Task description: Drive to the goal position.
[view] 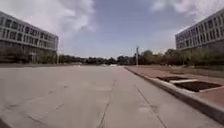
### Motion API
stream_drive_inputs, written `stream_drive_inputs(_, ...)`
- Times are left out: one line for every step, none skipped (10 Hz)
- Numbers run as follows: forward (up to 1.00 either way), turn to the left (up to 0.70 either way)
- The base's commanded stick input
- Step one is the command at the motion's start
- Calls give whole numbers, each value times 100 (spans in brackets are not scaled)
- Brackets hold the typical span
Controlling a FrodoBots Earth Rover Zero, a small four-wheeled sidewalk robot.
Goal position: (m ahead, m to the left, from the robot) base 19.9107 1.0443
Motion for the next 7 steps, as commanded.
stream_drive_inputs(100, 0)
stream_drive_inputs(100, 0)
stream_drive_inputs(100, 0)
stream_drive_inputs(100, 0)
stream_drive_inputs(100, 0)
stream_drive_inputs(100, 0)
stream_drive_inputs(100, 0)
